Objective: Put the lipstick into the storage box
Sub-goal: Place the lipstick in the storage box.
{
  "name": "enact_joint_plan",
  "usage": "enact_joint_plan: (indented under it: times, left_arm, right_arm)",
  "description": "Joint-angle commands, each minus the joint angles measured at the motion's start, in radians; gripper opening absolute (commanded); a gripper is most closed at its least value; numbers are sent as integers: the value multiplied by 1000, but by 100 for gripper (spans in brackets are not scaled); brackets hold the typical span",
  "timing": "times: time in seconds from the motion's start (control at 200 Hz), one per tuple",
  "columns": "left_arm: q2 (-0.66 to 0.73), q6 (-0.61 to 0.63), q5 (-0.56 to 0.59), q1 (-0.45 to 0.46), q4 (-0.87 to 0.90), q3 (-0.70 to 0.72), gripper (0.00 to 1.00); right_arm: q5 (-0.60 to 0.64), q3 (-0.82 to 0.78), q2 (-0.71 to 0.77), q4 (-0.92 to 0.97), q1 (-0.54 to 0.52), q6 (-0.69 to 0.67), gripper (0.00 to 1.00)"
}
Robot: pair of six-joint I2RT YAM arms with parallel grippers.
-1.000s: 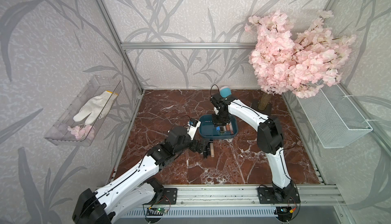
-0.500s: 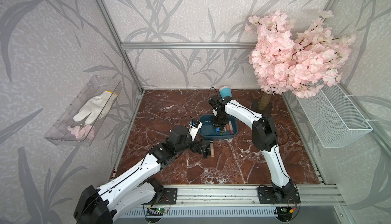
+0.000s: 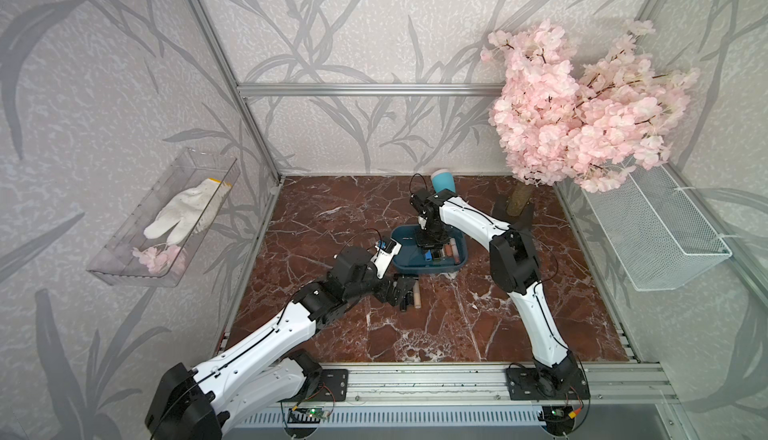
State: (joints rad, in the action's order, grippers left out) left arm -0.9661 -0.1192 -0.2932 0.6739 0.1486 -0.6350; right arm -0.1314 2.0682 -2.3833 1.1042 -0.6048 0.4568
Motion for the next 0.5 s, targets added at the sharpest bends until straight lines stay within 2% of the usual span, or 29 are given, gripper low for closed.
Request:
enact_joint_plan:
  times: [0.0, 0.495]
  left_arm:
    - [-3, 29, -29, 0, -6, -9, 100]
    - [13, 36, -18, 0, 17, -7, 100]
  right_arm:
    - [12, 32, -33, 30, 9, -8, 15]
    - [18, 32, -51, 37, 10, 2, 18]
